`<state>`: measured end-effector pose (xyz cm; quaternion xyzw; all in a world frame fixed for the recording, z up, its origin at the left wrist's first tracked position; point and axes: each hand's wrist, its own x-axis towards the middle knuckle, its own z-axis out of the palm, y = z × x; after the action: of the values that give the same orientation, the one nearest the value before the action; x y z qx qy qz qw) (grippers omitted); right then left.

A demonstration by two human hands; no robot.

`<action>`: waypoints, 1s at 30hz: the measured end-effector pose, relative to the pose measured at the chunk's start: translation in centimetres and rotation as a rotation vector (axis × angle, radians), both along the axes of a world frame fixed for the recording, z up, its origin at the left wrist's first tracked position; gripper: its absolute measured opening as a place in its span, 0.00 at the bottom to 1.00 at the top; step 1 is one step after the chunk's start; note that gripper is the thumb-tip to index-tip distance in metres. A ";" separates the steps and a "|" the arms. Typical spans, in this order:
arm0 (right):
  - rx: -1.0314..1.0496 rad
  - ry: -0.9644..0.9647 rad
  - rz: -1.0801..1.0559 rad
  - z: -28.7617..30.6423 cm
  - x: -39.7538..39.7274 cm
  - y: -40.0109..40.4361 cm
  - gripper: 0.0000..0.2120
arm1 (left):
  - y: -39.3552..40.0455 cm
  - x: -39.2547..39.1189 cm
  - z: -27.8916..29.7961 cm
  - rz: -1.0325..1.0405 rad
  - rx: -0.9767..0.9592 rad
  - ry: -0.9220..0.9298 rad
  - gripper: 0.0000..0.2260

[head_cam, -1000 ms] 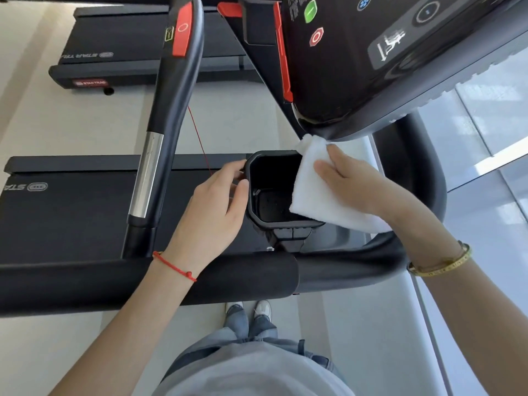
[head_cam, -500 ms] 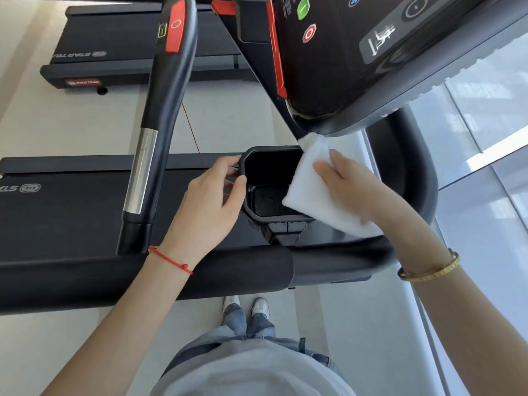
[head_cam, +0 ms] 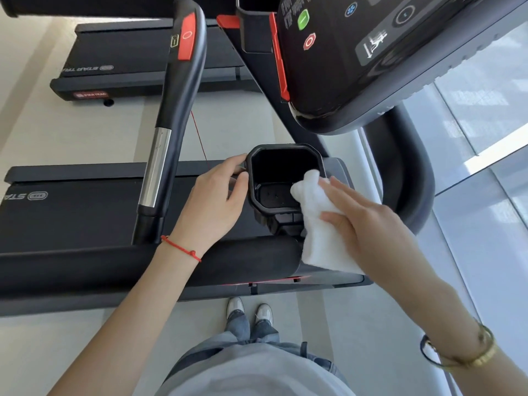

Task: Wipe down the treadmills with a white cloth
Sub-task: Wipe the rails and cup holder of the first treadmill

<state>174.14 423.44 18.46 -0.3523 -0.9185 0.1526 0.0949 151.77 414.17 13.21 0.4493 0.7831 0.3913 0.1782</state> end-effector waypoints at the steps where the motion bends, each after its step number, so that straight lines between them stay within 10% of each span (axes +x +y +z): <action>1: 0.077 -0.015 0.034 -0.2 -0.1 -0.5 0.18 | -0.1 -0.1 0.0 0.004 -0.001 0.007 0.16; 22: -0.158 0.041 0.168 -1.4 -2.2 -1.4 0.19 | -0.3 0.1 0.3 -0.014 -0.018 0.018 0.17; 30: -0.211 -0.037 -0.229 -2.0 -1.0 0.4 0.21 | 0.3 -0.5 0.8 -0.020 -0.042 0.019 0.15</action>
<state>173.18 423.82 16.50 -0.4656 -0.8526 0.2301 0.0570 151.25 414.45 14.02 0.4572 0.7883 0.3685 0.1839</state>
